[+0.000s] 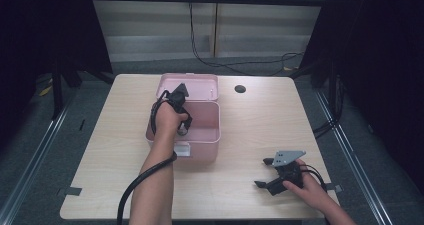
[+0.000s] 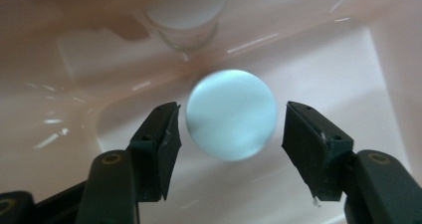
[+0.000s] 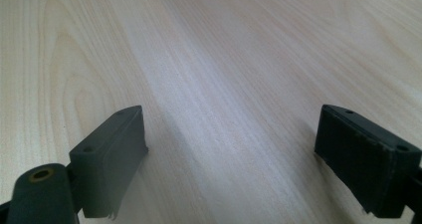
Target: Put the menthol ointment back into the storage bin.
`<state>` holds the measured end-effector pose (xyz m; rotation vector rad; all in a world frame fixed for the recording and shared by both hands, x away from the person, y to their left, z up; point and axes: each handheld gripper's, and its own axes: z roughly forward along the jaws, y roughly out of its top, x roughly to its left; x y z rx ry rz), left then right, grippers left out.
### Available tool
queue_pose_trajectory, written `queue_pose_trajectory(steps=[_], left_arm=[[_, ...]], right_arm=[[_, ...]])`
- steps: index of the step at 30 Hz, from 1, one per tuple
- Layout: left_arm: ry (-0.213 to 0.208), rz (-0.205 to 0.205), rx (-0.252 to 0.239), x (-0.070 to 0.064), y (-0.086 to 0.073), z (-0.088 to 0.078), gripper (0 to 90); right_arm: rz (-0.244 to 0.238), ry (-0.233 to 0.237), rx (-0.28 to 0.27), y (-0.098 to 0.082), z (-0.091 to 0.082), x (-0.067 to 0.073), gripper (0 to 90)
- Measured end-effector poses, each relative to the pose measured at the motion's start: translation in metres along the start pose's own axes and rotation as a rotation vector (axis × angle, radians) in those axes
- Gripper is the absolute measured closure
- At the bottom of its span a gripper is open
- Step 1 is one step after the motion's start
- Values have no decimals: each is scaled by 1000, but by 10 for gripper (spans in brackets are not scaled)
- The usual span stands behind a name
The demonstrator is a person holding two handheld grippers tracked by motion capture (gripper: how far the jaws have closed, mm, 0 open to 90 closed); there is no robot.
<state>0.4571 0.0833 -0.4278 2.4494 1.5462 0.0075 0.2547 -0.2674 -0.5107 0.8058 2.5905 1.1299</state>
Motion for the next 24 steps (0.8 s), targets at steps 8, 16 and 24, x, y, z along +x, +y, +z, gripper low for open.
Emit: queue_pose_trajectory(steps=[8, 16, 24], left_arm=[[-13, 17, -9, -3, 0, -14, 367], [-28, 21, -24, -4, -2, -26, 335], [-38, 46, -30, -6, -5, -38, 288]], right_arm=[[1, -2, 0, 0, 0, 0, 122], [1, 0, 0, 0, 0, 0, 122], [0, 0, 2, 0, 0, 0, 122]])
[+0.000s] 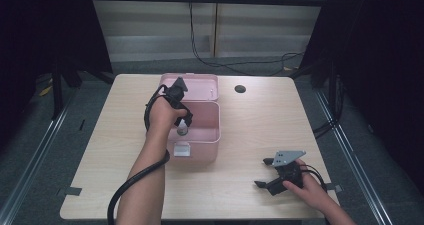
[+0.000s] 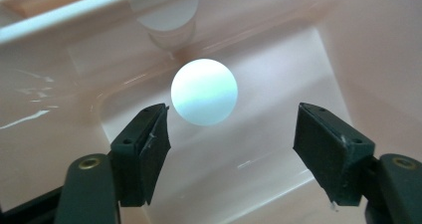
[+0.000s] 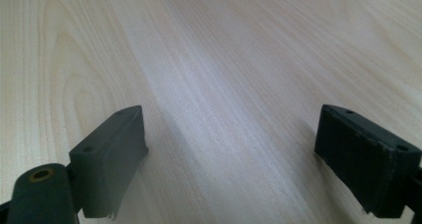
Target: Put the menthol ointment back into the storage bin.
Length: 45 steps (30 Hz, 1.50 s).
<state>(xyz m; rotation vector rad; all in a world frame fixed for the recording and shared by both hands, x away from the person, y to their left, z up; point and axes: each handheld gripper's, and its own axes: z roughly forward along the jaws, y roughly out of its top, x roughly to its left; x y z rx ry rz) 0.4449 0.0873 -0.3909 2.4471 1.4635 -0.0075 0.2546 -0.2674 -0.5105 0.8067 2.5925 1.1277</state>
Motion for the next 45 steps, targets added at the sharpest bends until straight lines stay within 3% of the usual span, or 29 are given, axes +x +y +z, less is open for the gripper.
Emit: queue_pose_trajectory(steps=[6, 33, 45], left_arm=[[-11, 36, -7, -3, 0, -12, 266], [-62, 95, -21, -13, -12, -50, 250], [-85, 114, -3, -13, -20, -64, 250]], right_arm=[[0, 1, -1, 0, 0, 0, 122], [0, -1, -1, 0, 0, 0, 122], [0, 1, -1, 0, 0, 0, 122]])
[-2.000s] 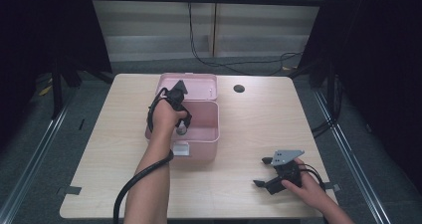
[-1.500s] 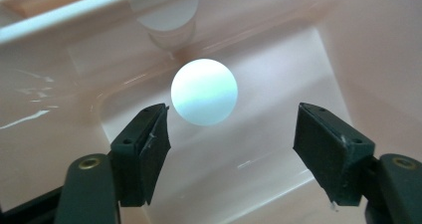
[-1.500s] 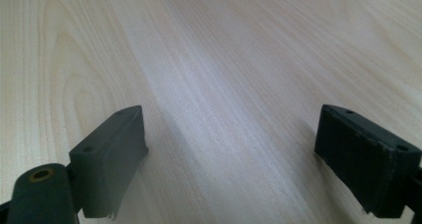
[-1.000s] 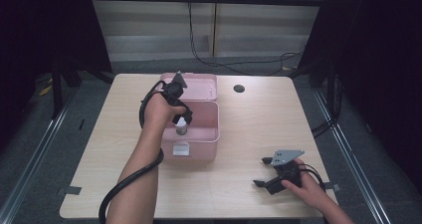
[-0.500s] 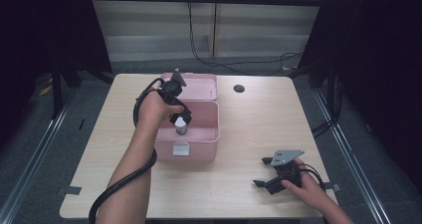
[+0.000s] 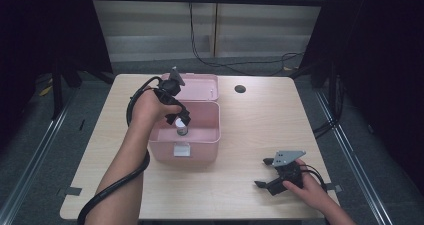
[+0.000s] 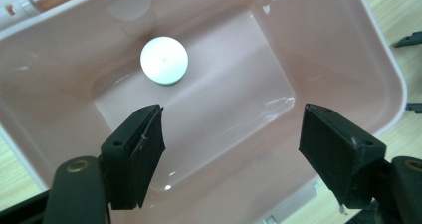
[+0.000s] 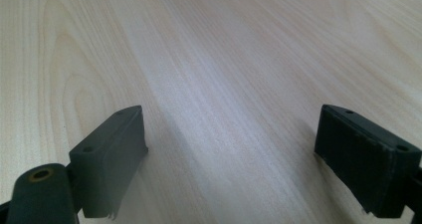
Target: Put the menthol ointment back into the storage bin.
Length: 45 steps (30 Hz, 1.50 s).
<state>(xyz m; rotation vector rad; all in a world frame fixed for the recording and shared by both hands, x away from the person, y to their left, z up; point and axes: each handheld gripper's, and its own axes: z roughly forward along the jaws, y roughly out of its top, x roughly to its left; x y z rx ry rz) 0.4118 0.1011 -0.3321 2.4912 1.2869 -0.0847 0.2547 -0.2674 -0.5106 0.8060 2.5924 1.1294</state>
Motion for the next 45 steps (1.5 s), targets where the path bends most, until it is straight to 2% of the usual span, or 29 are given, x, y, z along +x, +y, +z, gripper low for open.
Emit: queue_pose_trajectory(steps=[24, 34, 45], left_arm=[[-4, 40, -10, 4, -36, -29, 250], [4, 24, -4, 14, -56, -37, 251], [0, 5, -35, 21, -76, -43, 251]], right_arm=[[-2, -2, 1, 0, 0, 0, 122], [0, -1, -1, 0, 0, 0, 122], [-2, 0, -2, 0, 0, 0, 122]])
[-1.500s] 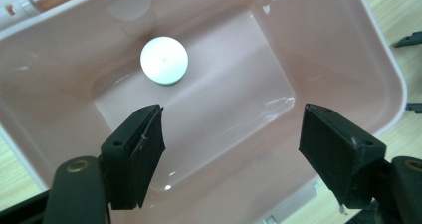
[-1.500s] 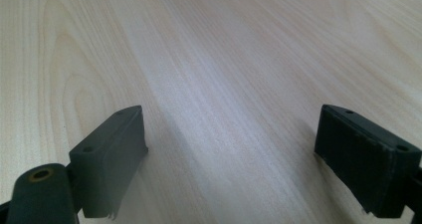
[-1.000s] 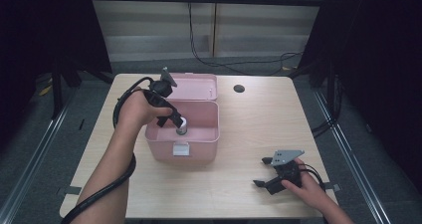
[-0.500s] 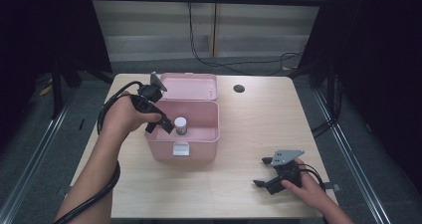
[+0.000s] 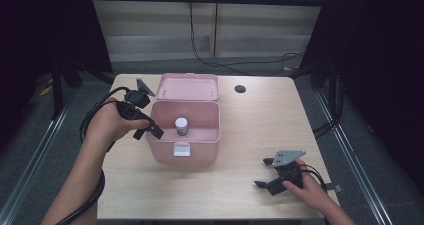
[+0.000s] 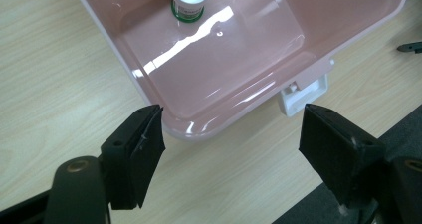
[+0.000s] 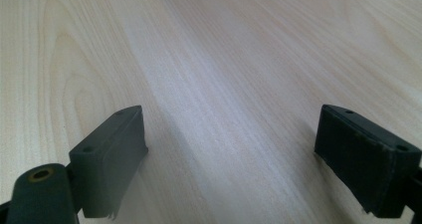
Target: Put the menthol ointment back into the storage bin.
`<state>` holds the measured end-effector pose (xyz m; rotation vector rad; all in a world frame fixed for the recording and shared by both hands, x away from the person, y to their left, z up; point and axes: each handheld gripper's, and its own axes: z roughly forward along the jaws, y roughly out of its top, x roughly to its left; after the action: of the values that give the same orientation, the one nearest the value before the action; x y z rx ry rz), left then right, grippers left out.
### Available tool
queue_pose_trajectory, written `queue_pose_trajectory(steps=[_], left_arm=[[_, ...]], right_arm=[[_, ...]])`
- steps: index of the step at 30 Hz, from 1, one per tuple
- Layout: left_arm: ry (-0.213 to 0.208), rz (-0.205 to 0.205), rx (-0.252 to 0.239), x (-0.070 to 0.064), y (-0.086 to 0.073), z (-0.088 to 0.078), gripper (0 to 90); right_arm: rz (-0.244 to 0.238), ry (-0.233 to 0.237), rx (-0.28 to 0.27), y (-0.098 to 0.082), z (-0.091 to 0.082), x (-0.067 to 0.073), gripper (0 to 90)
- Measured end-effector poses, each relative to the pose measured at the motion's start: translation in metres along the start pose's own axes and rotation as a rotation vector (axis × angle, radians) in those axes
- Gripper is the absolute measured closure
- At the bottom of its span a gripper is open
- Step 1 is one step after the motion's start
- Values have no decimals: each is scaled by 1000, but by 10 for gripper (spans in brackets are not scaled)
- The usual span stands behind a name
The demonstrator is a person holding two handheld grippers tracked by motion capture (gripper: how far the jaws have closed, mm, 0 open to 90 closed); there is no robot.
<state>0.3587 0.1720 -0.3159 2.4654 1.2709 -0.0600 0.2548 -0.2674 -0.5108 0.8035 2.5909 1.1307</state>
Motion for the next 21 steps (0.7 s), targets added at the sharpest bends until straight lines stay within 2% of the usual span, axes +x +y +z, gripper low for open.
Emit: queue_pose_trajectory(steps=[2, 9, 21], left_arm=[[1, 8, 11, 2, -3, -1, 251], [-6, 19, 3, 3, -17, -1, 251], [-13, 12, 4, 11, -38, 9, 251]], right_arm=[[0, 0, 0, 0, 0, 0, 122], [0, 0, 0, 0, 0, 0, 122], [0, 0, -1, 0, 0, 0, 122]])
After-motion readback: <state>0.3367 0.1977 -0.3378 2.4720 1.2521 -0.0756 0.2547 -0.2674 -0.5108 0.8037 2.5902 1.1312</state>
